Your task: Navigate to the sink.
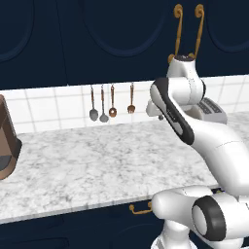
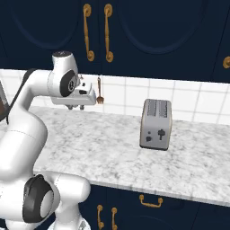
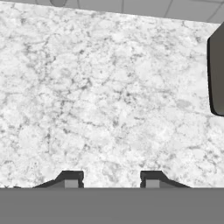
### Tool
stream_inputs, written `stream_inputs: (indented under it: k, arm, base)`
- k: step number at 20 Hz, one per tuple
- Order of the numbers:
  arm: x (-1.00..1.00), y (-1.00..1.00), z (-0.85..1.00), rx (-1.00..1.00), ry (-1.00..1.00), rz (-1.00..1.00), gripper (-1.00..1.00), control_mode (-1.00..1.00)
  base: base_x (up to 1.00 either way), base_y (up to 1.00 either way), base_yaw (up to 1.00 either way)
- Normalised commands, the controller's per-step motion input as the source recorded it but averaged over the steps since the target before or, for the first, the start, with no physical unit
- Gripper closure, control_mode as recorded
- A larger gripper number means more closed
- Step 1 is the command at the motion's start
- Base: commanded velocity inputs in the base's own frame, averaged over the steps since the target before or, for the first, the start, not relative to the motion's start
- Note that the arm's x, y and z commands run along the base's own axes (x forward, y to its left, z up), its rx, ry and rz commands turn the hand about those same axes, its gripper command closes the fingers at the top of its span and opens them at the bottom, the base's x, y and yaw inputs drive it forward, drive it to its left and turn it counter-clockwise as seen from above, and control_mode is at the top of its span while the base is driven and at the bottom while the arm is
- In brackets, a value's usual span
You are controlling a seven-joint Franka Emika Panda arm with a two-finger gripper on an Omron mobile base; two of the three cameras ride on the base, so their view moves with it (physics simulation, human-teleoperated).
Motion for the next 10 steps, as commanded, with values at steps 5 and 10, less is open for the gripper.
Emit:
stream_inputs:
  k: [5,10]
  arm:
    - [-0.37,-0.05,-0.02,0.00,0.00,0.00,-1.00,-1.00]
    - [-0.70,-0.03,-0.48,0.00,0.00,0.00,-1.00,-1.00]
  base:
    - [0.00,0.00,0.00]
    - [0.00,0.00,0.00]
